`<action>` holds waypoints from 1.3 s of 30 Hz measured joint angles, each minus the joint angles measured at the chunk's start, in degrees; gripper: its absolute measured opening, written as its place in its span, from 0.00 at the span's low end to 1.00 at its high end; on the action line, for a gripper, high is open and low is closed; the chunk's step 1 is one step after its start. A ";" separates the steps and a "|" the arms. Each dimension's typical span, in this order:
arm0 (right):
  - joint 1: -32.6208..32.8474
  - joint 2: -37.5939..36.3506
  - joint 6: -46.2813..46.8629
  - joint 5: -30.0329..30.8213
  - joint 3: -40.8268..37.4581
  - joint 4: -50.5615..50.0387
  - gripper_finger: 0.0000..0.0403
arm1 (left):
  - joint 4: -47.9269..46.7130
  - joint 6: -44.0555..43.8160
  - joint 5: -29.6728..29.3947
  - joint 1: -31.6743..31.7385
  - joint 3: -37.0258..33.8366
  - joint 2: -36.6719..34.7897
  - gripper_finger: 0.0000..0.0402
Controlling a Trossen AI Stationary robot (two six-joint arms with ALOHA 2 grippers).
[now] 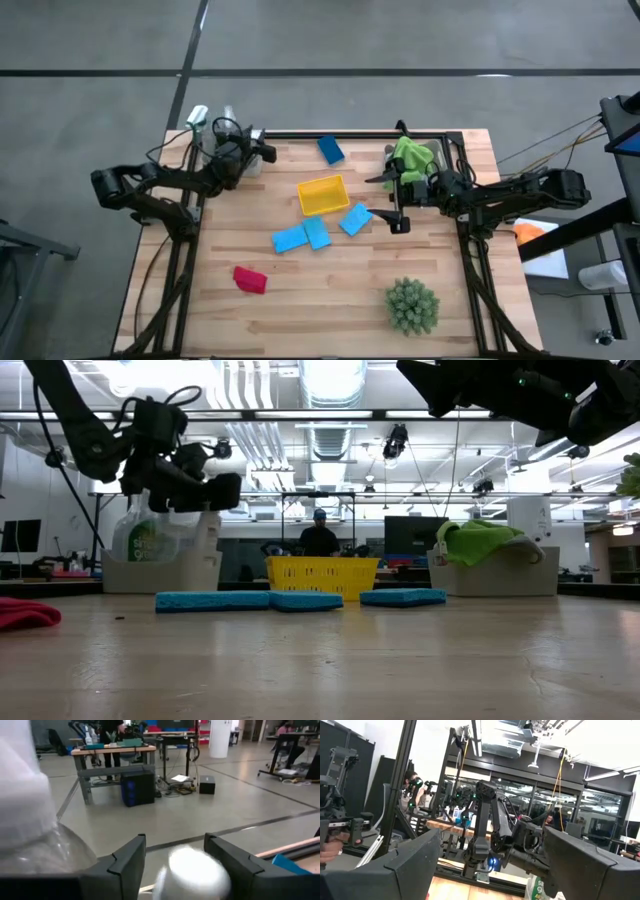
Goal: Pick & Place Kitchen Items
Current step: Put the white plastic restorer bottle into the left gray bin
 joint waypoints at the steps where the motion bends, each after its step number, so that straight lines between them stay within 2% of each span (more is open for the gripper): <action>1: 0.01 0.00 0.02 0.00 0.00 0.00 0.85 | 0.00 0.02 -0.04 -0.08 0.00 -0.33 0.53; 6: -0.02 0.00 0.02 0.00 0.00 -0.02 0.85 | -0.22 0.35 -0.06 -1.03 0.00 -3.00 0.57; 22: 0.00 0.00 0.00 0.00 0.00 -0.90 0.85 | -3.59 9.17 -1.34 -7.10 -0.02 -16.60 0.58; 29: 0.02 0.00 0.01 0.00 0.00 -0.90 0.85 | -7.26 7.70 -1.64 -7.44 -0.04 -16.83 0.58; 35: 0.02 0.00 0.02 0.00 0.00 -0.90 0.85 | -6.97 5.01 -1.52 -7.44 -2.79 -16.64 0.58; 39: 0.02 0.00 0.02 0.00 0.00 -0.91 0.85 | -5.06 4.96 0.81 -7.42 -4.73 -16.75 0.58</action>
